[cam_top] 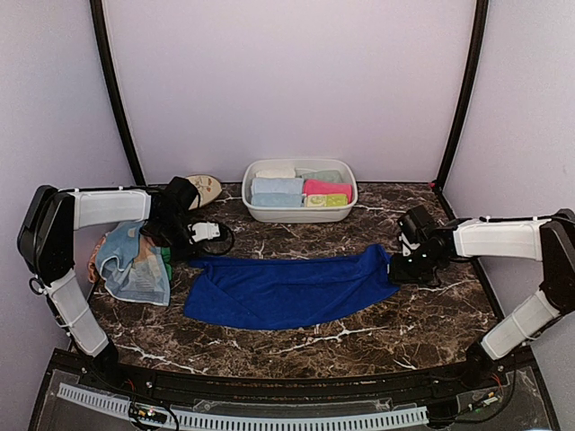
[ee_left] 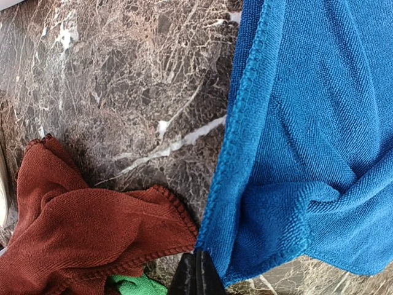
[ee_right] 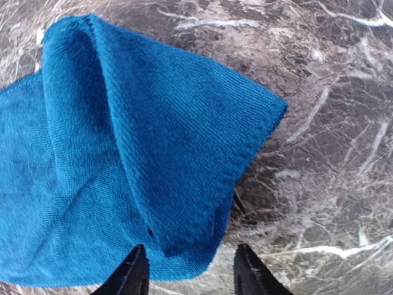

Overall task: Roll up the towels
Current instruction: Flatten out the towel at the center of the board.

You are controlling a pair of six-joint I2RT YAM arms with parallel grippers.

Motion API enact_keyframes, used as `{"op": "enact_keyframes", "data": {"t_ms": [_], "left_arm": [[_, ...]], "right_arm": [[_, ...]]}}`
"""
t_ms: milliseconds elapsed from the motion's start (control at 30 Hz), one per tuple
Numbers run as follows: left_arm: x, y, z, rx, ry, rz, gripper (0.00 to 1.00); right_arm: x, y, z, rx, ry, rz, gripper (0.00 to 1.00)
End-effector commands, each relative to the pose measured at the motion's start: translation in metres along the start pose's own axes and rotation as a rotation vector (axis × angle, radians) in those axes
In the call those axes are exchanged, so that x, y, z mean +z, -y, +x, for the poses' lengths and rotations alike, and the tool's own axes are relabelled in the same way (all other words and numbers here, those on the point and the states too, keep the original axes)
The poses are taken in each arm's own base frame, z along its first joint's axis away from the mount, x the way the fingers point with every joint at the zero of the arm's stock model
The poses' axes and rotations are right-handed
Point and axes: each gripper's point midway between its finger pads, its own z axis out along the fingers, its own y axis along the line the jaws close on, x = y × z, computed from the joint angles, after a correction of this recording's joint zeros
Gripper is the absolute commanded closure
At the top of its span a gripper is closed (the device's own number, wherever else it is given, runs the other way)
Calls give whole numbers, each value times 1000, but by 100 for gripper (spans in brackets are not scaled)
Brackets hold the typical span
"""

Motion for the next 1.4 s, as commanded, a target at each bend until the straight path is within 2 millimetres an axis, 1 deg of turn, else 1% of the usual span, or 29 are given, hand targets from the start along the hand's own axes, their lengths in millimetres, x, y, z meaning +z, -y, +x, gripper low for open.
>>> {"op": "enact_keyframes", "data": {"t_ms": [0, 67, 133, 167, 300, 400, 500, 633, 833, 933, 967, 1000, 1067, 1133, 1200, 1267, 1333, 1367], "left_arm": [[-18, -14, -6, -12, 25, -56, 100], [-18, -17, -6, -11, 23, -67, 100], [-17, -21, -5, -5, 14, -88, 100], [-16, -25, -4, -5, 7, -106, 100], [-15, -43, 2, -13, -22, -182, 100], [-15, -56, 6, -25, -43, -224, 100], [-15, -62, 10, -38, -51, -243, 100], [-20, -70, 8, -44, -42, -268, 100], [-24, -78, 7, -49, -44, -293, 100], [-23, -80, 8, -43, -50, -306, 100], [-22, -80, 8, -46, -47, -305, 100], [-22, -80, 7, -51, -44, -303, 100], [-22, -80, 6, -57, -39, -297, 100], [-22, -81, 7, -56, -44, -304, 100], [-21, -83, 10, -50, -57, -317, 100], [-21, -86, 12, -53, -66, -331, 100], [-20, -88, 15, -54, -80, -340, 100], [-20, -88, 17, -52, -93, -346, 100]], "right_arm": [[4, -13, -15, -1, 44, -40, 59], [3, -13, -19, -3, 50, -31, 77], [4, -8, -21, -2, 52, 3, 97], [4, -5, -21, -3, 49, 22, 100], [1, 14, -19, -12, 37, 131, 100], [-11, 32, -26, -5, 68, 221, 100], [-22, 40, -42, 32, 105, 217, 100], [-33, 48, -65, 37, 130, 236, 100], [-49, 46, -98, 40, 181, 222, 100], [-42, 50, -103, 47, 157, 214, 100], [-39, 49, -103, 47, 148, 204, 91], [-36, 47, -104, 47, 145, 191, 89], [-32, 42, -107, 54, 150, 158, 100], [-32, 39, -115, 68, 165, 130, 100], [-24, 37, -124, 75, 157, 121, 100], [-20, 38, -139, 82, 164, 116, 100], [-15, 39, -144, 83, 141, 126, 100], [-15, 38, -145, 80, 138, 124, 96]]}}
